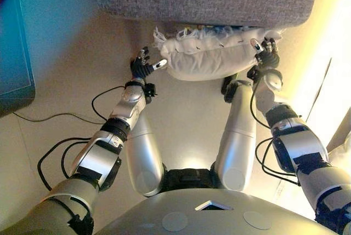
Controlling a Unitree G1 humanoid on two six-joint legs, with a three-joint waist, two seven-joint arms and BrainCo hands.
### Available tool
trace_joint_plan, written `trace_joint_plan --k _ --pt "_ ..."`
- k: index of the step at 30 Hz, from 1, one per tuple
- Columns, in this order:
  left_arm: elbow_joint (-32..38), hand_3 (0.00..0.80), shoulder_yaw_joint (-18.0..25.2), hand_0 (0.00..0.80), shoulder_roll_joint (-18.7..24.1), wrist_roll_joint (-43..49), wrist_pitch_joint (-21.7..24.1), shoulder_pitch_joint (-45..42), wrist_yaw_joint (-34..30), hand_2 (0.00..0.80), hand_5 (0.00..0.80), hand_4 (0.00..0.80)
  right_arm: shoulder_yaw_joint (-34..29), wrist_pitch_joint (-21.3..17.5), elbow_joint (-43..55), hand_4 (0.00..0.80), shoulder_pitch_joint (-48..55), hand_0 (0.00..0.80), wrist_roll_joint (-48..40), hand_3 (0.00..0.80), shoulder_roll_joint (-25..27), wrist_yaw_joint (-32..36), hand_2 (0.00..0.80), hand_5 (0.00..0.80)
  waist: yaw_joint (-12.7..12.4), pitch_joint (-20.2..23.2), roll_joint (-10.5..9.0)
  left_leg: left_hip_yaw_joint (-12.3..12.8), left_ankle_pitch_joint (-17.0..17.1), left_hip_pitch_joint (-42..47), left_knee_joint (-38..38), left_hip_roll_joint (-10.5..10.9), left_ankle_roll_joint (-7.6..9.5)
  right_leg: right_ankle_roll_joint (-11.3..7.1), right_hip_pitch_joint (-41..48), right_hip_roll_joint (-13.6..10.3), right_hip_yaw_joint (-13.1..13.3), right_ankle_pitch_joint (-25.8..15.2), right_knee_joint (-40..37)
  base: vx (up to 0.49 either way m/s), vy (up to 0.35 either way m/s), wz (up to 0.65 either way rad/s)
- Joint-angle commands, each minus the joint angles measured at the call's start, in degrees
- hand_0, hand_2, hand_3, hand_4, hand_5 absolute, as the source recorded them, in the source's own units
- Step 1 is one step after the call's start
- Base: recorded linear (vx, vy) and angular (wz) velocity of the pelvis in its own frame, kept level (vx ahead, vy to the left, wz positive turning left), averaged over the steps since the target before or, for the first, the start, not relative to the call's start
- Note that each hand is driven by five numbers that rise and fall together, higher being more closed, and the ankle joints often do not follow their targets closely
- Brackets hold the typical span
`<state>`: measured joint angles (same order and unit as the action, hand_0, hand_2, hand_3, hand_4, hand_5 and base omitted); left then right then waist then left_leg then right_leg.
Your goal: Pick up the cushion and take it to the sofa
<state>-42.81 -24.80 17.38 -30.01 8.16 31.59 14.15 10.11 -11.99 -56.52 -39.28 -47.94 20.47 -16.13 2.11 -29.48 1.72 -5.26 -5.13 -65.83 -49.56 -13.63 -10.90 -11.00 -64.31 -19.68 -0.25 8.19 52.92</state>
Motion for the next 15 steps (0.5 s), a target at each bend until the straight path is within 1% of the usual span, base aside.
trace_joint_plan --k 1,7,9,15 --pt "2.35 0.0 -1.77 0.0 0.44 1.02 1.09 0.19 -0.61 0.0 0.0 0.0 -2.98 0.06 0.88 0.0 1.19 0.0 -2.78 0.0 1.76 -1.79 0.0 0.0 -0.33 -0.29 2.02 -0.21 -6.27 -1.17 -6.82 -0.43 3.45 -0.1 -1.95 -0.33 4.31 -5.05 0.51 -0.009 -0.056 -0.01" --pt "3.32 0.0 -3.24 0.0 0.24 0.63 -2.52 0.73 0.9 0.0 0.0 0.0 -4.56 -0.22 1.08 0.0 1.72 0.0 -4.73 0.0 1.75 -4.52 0.0 0.0 -0.06 -0.31 1.47 -0.83 -7.05 -3.99 -9.39 -0.36 3.81 0.01 -4.86 0.09 4.28 -4.85 2.72 0.009 -0.057 0.01" --pt "2.79 0.0 -3.56 0.0 0.11 0.97 -3.44 1.18 1.36 0.0 0.0 0.0 -4.93 -0.25 0.86 0.0 2.03 0.0 -3.81 0.0 1.64 -5.18 0.0 0.0 0.07 -0.32 1.23 -0.97 -7.36 -4.69 -10.32 -0.43 3.89 0.05 -5.35 0.17 4.24 -4.79 3.15 0.024 -0.042 -0.01" --pt "1.87 0.0 -4.15 0.0 -0.16 1.35 -5.99 2.9 1.71 0.0 0.0 0.0 -5.64 -0.41 2.9 0.0 3.89 0.0 -4.13 0.0 1.72 -6.38 0.0 0.0 0.99 -0.32 0.17 -1.16 -7.74 -5.77 -11.92 -1.15 4.13 -0.02 -6.35 0.42 4.18 -5.01 4.03 0.018 -0.015 -0.02"
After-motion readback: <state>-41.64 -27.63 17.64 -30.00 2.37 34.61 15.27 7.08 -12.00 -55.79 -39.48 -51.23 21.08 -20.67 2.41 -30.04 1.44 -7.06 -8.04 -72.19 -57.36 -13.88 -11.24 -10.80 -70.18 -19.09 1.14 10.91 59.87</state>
